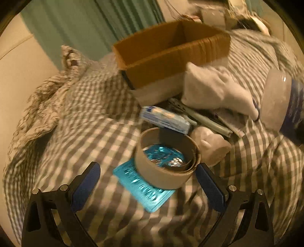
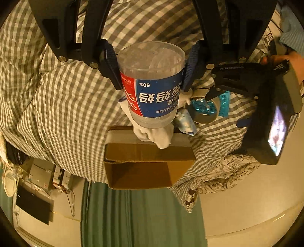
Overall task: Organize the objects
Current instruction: 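Grasp the beige tape roll with the left tool while the right tool holds the bottle, then lower the tape roll and bottle into the cardboard box and open both tools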
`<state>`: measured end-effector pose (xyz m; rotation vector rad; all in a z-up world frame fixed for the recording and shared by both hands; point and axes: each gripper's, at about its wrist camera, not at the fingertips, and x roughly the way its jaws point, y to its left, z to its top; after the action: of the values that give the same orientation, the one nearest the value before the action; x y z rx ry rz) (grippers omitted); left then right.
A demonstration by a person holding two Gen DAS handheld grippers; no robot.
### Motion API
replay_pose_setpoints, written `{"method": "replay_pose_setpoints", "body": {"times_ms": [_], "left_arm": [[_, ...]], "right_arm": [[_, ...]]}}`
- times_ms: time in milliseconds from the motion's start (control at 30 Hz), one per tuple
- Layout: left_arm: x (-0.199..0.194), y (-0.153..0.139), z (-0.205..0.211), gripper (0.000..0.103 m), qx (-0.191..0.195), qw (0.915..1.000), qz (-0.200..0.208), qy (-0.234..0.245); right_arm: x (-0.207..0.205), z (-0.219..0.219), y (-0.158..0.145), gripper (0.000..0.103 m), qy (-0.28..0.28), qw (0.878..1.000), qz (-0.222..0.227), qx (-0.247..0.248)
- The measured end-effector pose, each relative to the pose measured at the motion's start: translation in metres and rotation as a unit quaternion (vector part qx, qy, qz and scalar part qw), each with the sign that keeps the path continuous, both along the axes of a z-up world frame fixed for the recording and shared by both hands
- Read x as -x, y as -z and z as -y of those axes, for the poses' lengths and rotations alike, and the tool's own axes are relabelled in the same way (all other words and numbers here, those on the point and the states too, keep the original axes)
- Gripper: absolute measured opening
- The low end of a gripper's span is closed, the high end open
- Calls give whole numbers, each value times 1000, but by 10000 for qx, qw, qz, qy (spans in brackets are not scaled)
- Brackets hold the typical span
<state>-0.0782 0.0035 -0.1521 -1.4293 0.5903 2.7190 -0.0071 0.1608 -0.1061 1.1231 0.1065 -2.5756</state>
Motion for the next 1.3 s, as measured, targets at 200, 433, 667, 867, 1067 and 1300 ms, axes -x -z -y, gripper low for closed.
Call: {"method": "replay_pose_setpoints", "body": {"times_ms": [200,433,667,867,1067,1300], "left_arm": [[16,24,-18,103,208,9986,370,321],[31,37,-16,102,-16,9975,594,386],[10,22,-7,80,-353,9982,313,376],[-19,0,-2,79,-880,9952,119,421],[-41,-55,16,79,-1566,9860,-521,232],[-37,-129,31,79,-2100,9674,-1410,140]], "right_arm": [[7,-16,7,62,100,9998,90,144],[11,-29,14,62,252,9994,175,174],[5,-26,10,62,322,9992,166,174],[-10,-16,-10,62,309,9994,-84,138],[-27,-10,-34,62,318,9988,-373,74],[-34,-11,-70,62,375,9957,-849,-4]]}}
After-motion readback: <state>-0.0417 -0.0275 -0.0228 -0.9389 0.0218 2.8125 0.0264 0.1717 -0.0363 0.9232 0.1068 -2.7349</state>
